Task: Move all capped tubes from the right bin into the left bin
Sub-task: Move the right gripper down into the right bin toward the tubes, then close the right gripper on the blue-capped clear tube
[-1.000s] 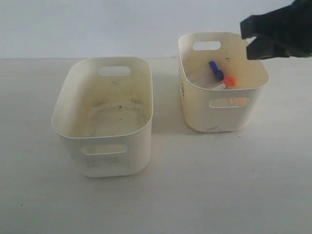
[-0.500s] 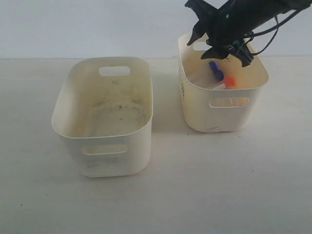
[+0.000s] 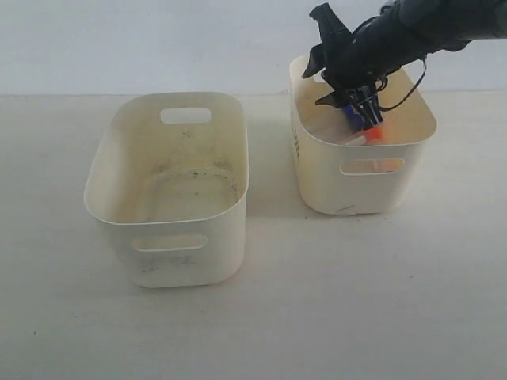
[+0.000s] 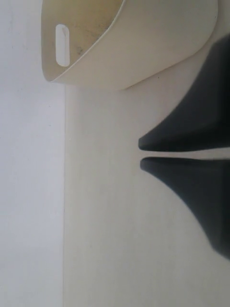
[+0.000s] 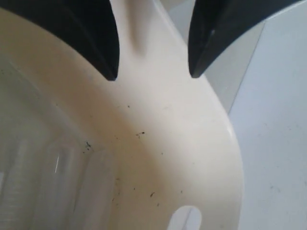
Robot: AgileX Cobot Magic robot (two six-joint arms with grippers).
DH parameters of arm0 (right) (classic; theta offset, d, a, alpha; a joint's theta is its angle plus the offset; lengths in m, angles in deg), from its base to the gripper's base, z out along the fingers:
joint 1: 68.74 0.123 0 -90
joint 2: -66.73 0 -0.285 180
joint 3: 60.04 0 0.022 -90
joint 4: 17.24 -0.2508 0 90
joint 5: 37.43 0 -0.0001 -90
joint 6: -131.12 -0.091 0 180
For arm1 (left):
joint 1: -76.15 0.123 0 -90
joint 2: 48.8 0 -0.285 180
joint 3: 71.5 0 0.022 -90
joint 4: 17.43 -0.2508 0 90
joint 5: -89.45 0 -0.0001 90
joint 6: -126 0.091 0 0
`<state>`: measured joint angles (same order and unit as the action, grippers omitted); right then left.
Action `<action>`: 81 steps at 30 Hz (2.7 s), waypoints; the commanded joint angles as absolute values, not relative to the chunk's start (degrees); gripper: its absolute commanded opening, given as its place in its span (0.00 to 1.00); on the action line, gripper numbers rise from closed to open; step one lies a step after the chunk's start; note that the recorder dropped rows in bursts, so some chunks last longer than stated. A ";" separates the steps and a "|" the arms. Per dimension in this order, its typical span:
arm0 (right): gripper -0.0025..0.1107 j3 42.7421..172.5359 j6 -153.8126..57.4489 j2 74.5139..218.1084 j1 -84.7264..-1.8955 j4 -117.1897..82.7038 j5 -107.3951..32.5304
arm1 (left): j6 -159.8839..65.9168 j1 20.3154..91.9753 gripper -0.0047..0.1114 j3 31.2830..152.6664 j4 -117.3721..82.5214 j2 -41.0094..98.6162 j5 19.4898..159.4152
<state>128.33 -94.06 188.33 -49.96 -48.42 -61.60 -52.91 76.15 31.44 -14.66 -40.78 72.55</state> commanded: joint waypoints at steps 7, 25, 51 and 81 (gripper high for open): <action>0.41 128.93 -101.51 191.90 -49.91 -44.96 -59.47 | -53.03 75.92 0.08 31.28 -14.15 -41.01 72.51; 0.42 128.93 -102.32 196.00 -49.91 -40.17 -52.84 | -53.03 75.92 0.08 31.28 -14.15 -41.01 72.51; 0.70 129.17 -99.88 200.09 -48.90 -39.26 -49.56 | -53.03 75.92 0.08 31.28 -14.15 -41.01 72.51; 0.41 136.06 -94.10 205.91 -48.85 -39.43 -49.71 | -53.03 75.92 0.08 31.28 -14.15 -41.01 72.51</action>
